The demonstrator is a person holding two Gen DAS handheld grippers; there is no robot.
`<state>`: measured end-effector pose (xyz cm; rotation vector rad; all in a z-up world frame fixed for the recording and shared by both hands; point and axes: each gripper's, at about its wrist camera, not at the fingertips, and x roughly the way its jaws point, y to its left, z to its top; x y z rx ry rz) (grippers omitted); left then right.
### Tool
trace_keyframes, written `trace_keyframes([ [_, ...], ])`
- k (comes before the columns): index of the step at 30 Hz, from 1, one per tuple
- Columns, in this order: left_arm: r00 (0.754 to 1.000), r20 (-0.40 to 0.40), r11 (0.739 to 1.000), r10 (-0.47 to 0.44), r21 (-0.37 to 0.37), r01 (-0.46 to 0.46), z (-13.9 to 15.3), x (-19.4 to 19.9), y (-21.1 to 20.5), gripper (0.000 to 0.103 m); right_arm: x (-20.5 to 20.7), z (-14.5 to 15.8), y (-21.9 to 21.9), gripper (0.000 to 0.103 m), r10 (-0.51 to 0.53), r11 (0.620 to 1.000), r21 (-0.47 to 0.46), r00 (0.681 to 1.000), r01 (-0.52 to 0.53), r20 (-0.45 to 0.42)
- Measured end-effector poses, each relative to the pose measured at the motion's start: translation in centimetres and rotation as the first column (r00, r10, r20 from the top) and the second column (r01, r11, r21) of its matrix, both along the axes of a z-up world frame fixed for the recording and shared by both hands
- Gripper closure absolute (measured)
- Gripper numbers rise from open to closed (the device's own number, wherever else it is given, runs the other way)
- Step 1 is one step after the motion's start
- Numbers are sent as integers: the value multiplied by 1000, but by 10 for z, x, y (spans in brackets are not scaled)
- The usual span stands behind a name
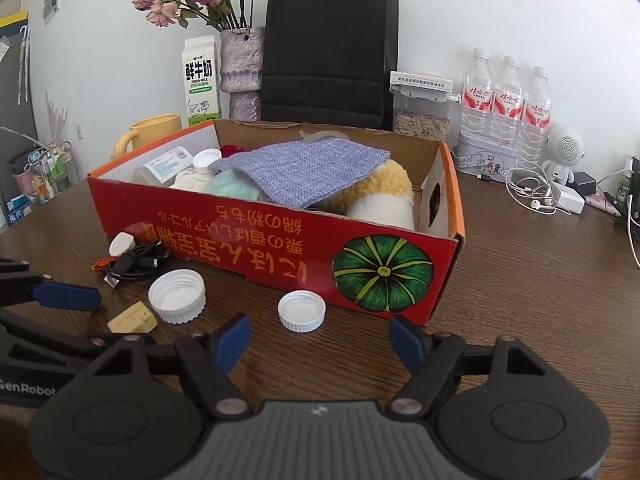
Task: Organize objects
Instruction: 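Grasp the yellow soap bar with the left gripper while the right gripper grasps a small white cap, then carry the soap bar into the box with the left gripper while the right gripper carries the cap there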
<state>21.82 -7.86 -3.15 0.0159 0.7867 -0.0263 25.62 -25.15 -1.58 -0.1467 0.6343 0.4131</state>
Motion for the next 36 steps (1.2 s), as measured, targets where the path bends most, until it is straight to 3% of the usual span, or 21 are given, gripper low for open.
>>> trace_keyframes([
  [7,1000,10,1000,-10,10,10,0,5,-5,45,15,-6,6,46,-3,1000,14,999,4,-46],
  [10,1000,18,1000,-20,8,20,1,6,-7,59,19,-7,8,56,-8,1000,21,999,9,-43],
  [12,999,23,1000,-28,9,28,1,6,-9,75,20,-7,9,64,-7,1000,26,999,8,-41],
  [14,999,25,999,-34,8,34,1,5,-10,79,20,-7,10,76,-2,1000,31,999,3,-37],
  [36,997,74,1000,2,-17,-1,17,-14,10,81,-11,5,16,75,-4,997,75,999,0,50],
])
